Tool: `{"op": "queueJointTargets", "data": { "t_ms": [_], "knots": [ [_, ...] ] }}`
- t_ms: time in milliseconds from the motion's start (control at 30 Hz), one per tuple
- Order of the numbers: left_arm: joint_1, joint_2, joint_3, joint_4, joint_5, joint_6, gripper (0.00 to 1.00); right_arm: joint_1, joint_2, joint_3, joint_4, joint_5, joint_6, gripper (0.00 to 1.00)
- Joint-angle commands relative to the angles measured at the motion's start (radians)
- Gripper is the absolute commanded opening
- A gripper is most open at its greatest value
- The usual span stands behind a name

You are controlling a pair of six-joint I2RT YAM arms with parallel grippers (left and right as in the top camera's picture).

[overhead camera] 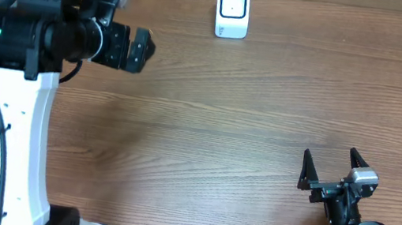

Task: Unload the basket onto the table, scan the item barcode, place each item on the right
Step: 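Move the left gripper over the grey basket and reach inside, then grasp the white gold-capped bottle in the basket with the left gripper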

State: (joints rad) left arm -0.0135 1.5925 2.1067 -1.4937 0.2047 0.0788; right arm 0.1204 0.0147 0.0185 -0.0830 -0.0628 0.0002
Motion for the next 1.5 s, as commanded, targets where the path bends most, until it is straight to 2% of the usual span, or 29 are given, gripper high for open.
{"op": "queueJointTargets", "data": {
  "t_ms": [0,267,400,500,567,800,900,1133,1267,1467],
  "knots": [
    [0.095,0.0,0.047,0.013,-0.164,-0.178,1.0,0.004,-0.012,-0.011,0.004,0.006,0.003,1.0],
    [0.541,0.0,0.147,0.012,-0.164,-0.383,1.0,0.004,-0.012,-0.011,0.004,0.006,0.003,1.0],
    [0.729,0.003,0.121,0.024,-0.204,-0.391,1.0,0.004,-0.012,-0.011,0.004,0.006,0.003,1.0],
    [0.812,0.003,0.051,0.076,-0.275,-0.379,1.0,0.004,-0.012,-0.011,0.004,0.006,0.003,1.0],
    [0.868,0.003,-0.058,0.203,-0.175,-0.357,1.0,0.004,-0.012,-0.011,0.004,0.006,0.003,1.0],
    [0.874,0.01,-0.314,0.484,-0.159,-0.164,1.0,0.004,-0.012,-0.011,0.004,0.006,0.003,1.0],
    [0.879,0.034,-0.405,0.549,-0.166,-0.082,1.0,0.004,-0.012,-0.011,0.004,0.006,0.003,1.0],
    [0.877,0.156,-0.525,0.592,-0.174,0.037,0.98,0.004,-0.012,-0.011,0.004,0.006,0.003,1.0],
    [0.877,0.235,-0.533,0.595,-0.174,0.089,0.97,0.004,-0.012,-0.011,0.004,0.006,0.003,1.0],
    [0.875,0.31,-0.533,0.629,-0.095,0.193,0.92,0.004,-0.012,-0.011,0.004,0.006,0.003,1.0]
  ]
}}
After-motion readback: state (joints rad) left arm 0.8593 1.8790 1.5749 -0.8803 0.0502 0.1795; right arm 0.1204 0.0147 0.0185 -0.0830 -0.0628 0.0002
